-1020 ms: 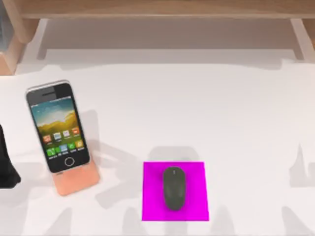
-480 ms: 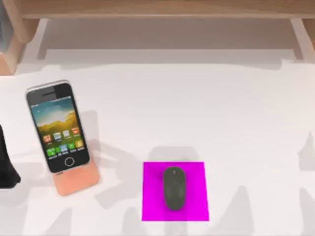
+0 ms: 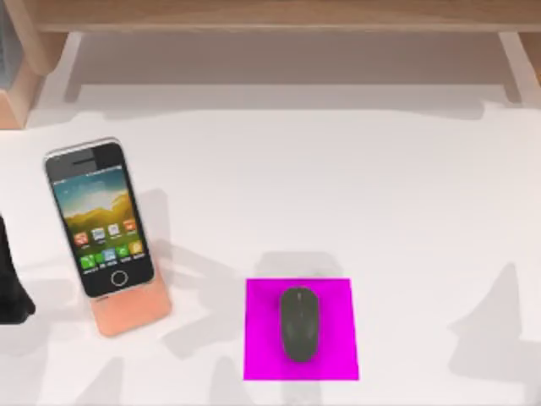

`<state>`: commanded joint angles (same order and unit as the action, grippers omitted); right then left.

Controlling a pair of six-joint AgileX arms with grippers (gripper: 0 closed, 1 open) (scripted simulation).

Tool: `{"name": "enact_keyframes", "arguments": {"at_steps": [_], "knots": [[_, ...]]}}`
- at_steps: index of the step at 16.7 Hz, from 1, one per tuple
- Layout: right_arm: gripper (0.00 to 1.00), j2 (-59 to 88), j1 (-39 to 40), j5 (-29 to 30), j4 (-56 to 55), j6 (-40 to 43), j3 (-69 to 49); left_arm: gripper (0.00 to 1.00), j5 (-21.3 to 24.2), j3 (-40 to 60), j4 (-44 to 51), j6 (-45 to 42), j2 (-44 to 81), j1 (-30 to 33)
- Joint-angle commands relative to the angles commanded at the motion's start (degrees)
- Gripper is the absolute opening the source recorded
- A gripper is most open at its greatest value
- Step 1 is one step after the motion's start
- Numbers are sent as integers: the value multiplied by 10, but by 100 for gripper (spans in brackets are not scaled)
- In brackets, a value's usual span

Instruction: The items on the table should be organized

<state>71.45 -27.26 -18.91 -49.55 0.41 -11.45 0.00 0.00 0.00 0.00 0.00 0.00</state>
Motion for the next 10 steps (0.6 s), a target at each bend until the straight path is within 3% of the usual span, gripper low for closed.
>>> {"name": "enact_keyframes", "arguments": {"at_steps": [10], "knots": [[100, 451, -113, -122, -351, -4, -135, 100, 0, 0, 0, 0, 0, 0]]}}
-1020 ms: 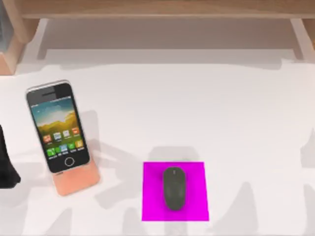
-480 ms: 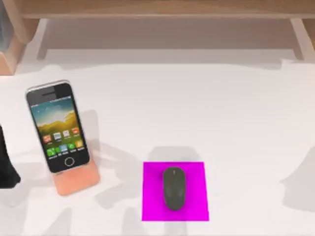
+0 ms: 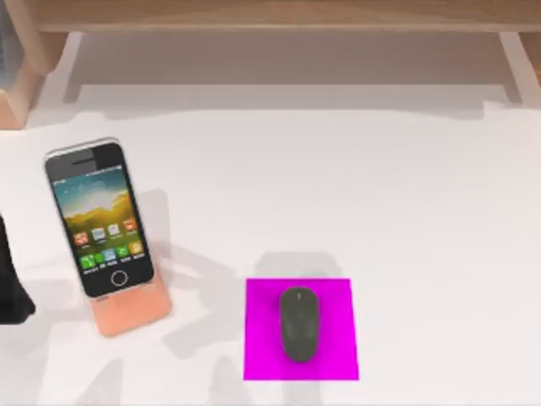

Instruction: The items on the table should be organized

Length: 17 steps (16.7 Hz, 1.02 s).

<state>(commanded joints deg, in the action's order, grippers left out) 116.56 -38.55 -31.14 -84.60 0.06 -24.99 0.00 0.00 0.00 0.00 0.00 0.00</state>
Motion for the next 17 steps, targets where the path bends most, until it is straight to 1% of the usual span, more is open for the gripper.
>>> {"name": "enact_keyframes", "arguments": {"at_steps": [3, 6, 13, 17], "knots": [[100, 70, 1, -27, -71, -2, -42, 100, 0, 0, 0, 0, 0, 0], [100, 102, 7, -41, -108, -3, -67, 100, 0, 0, 0, 0, 0, 0], [100, 104, 7, -41, -109, -3, -70, 100, 0, 0, 0, 0, 0, 0], [100, 114, 30, -20, -78, -3, -111, 100, 0, 0, 0, 0, 0, 0]]}}
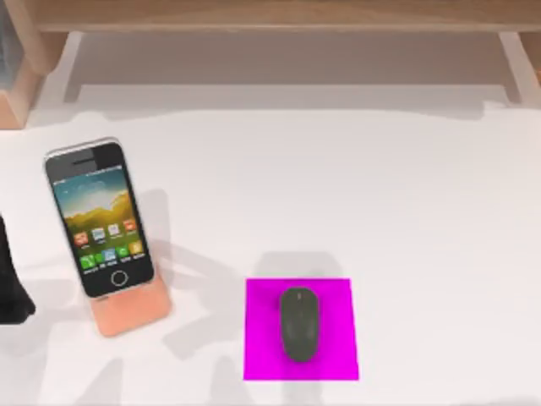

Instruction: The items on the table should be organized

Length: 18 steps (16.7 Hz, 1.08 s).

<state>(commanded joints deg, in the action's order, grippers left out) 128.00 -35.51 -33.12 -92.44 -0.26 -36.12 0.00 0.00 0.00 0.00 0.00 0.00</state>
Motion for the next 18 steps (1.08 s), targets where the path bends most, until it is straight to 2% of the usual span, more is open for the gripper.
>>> {"name": "enact_keyframes", "arguments": {"at_steps": [5, 18], "knots": [[100, 4, 9, 10, 13, 0, -17, 100, 0, 0, 0, 0, 0, 0], [2, 4, 9, 10, 13, 0, -17, 100, 0, 0, 0, 0, 0, 0]]}}
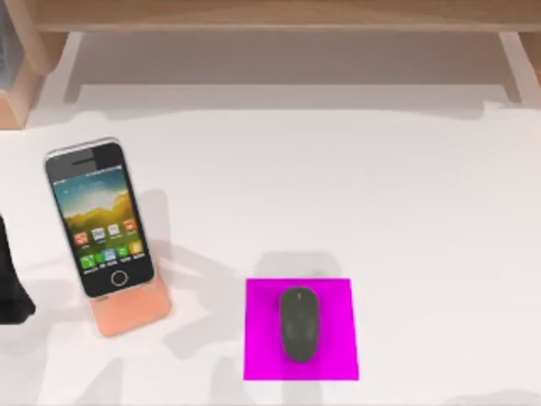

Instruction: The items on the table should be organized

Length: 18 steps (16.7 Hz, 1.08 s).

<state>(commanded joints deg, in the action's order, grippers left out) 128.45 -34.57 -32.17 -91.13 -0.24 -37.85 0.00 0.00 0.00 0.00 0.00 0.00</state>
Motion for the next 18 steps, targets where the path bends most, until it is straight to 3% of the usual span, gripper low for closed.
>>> {"name": "enact_keyframes", "arguments": {"at_steps": [18], "knots": [[0, -28, -1, 0, 23, -1, 4, 100, 0, 0, 0, 0, 0, 0]]}}
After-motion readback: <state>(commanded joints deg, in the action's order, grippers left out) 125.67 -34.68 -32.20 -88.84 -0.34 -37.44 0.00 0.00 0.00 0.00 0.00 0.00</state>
